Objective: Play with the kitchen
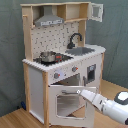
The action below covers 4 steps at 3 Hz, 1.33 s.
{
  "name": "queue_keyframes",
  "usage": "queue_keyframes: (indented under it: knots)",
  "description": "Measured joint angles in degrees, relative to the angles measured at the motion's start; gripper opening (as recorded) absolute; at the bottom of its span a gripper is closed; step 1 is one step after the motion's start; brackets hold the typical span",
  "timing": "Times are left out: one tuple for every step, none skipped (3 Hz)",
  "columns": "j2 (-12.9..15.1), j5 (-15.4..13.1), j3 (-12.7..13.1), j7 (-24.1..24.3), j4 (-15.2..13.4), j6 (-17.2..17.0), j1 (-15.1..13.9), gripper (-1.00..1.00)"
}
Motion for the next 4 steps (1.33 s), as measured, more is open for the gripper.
queue_keyframes:
  knots:
    - [0.01, -0.90, 0.71, 7.80, 0.00, -1.29, 0.02, 1.00]
    - [0.02, -1.10, 1.46, 14.34, 0.00, -2.79, 0.02, 1.00]
    - [0.04, -1.10, 2.56, 21.10, 0.00, -4.58, 0.01, 1.00]
    - [0.08, -1.10, 3.89, 27.25, -0.01, -6.44, 0.01, 1.00]
